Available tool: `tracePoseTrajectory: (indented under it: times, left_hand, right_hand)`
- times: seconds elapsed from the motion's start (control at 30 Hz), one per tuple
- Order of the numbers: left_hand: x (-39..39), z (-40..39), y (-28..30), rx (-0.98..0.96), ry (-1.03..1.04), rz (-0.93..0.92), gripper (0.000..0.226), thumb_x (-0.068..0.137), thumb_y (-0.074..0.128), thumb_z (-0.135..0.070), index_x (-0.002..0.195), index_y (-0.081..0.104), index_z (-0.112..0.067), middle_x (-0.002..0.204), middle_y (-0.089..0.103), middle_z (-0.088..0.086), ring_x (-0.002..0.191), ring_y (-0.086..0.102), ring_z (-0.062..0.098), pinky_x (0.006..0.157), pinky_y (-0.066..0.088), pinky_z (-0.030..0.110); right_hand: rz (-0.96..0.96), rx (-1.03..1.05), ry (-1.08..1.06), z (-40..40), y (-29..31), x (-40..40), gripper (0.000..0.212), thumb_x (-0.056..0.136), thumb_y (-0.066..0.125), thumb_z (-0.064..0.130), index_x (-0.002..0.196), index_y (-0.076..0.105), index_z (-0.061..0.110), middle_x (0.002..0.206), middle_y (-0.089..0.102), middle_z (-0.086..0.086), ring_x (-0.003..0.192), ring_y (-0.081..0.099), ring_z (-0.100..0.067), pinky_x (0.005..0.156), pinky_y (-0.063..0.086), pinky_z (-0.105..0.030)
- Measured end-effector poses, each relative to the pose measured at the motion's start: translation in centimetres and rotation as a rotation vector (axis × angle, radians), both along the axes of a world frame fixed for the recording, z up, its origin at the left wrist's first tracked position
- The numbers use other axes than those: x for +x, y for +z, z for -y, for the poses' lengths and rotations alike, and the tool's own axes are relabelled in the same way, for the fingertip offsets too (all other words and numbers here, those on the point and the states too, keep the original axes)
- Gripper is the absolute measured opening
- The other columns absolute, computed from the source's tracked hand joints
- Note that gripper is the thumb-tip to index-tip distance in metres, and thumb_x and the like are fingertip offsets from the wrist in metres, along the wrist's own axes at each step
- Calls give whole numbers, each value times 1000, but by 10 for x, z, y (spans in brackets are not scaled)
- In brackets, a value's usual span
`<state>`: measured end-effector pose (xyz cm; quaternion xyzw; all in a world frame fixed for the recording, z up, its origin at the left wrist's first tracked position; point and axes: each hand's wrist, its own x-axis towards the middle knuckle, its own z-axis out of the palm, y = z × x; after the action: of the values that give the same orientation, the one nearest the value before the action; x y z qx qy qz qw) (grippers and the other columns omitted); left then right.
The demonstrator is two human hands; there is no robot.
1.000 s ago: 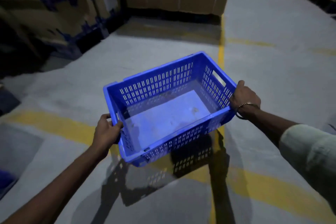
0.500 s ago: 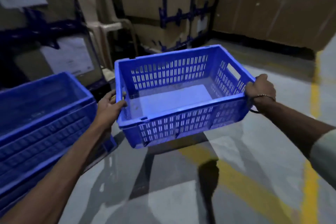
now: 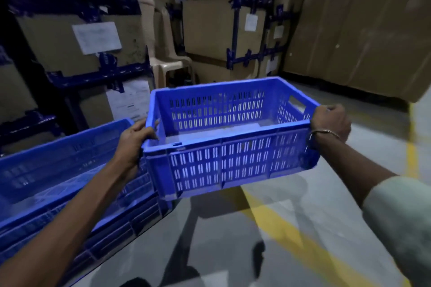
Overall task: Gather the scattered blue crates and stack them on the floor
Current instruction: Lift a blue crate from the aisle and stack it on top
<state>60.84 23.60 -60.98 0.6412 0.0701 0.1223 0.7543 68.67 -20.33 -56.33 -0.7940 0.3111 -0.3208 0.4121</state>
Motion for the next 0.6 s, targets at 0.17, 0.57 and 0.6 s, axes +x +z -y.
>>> tracePoseTrajectory:
  times: [0.17,0.57,0.6]
  left_hand:
    - [12,-3,18,-84,-47,-64,38,66,66,-16,100,71,0,131,74,0,117,70,22,98,55,46]
    - [-7,-58,82,-26,66,10,51,75,57,-13,124,71,-5,113,76,1,86,72,19,74,57,32]
    - [-10,-67,83,-13,69,8,42,79,54,-10,118,72,-8,103,77,-1,80,72,17,70,57,31]
  right_hand:
    - [-2,2,-93,-5,41,-13,45,80,45,43,108,73,19,113,72,-9,107,65,-35,84,50,-38]
    - [29,75,60,-75,77,12,52,78,44,44,110,72,14,118,70,-13,112,63,-36,90,48,-37]
    - [28,87,111,-85,75,17,51,78,45,43,110,72,14,118,70,-13,113,63,-36,90,48,-37]
